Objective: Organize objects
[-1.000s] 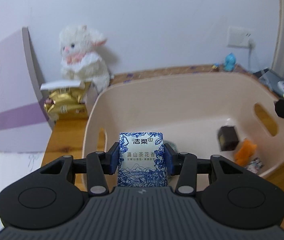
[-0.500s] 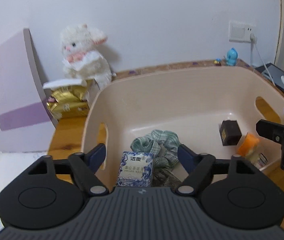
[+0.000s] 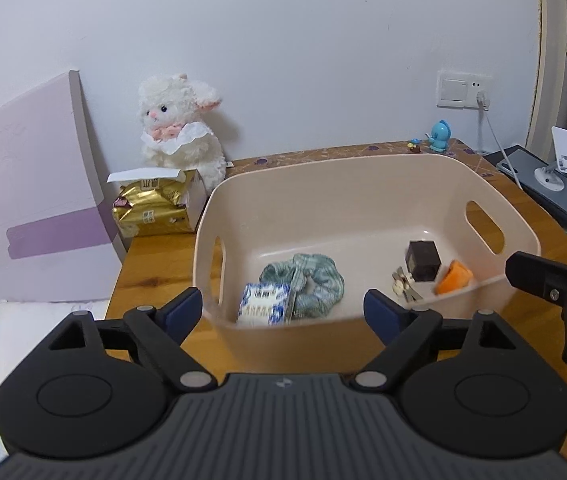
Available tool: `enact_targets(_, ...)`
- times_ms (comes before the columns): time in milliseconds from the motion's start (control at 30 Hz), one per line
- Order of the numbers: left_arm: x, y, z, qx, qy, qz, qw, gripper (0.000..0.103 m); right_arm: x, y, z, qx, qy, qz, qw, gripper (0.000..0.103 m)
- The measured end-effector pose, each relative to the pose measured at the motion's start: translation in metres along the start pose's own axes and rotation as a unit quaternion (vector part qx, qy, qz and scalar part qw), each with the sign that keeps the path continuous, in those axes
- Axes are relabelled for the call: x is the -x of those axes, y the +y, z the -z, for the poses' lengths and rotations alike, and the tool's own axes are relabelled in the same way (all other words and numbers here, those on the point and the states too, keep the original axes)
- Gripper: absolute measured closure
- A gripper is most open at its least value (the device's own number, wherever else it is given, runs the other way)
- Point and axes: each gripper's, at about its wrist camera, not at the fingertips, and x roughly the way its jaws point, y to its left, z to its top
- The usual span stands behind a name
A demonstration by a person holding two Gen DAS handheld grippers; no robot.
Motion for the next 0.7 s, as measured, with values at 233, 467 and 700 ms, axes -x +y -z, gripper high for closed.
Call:
enact_targets(233, 0.035, 0.004, 0.017, 0.006, -0.013, -0.003, 0.9999, 0.014, 0.033, 0.007, 0.011, 0.005, -0.005, -0.004, 1.0, 0.0)
enact_targets(467, 0.062, 0.004, 0.04, 0.01, -0.018, 0.004, 0.9998, 0.013, 0.053, 0.015, 0.03, 0.017, 0.015, -0.007, 1.0, 0.0)
enact_targets(700, 0.084, 0.0, 0.059, 0.01, -0.013, -0.001, 0.9999, 0.013, 0.08, 0.012, 0.046, 0.0, 0.025, -0.013, 1.0, 0.0)
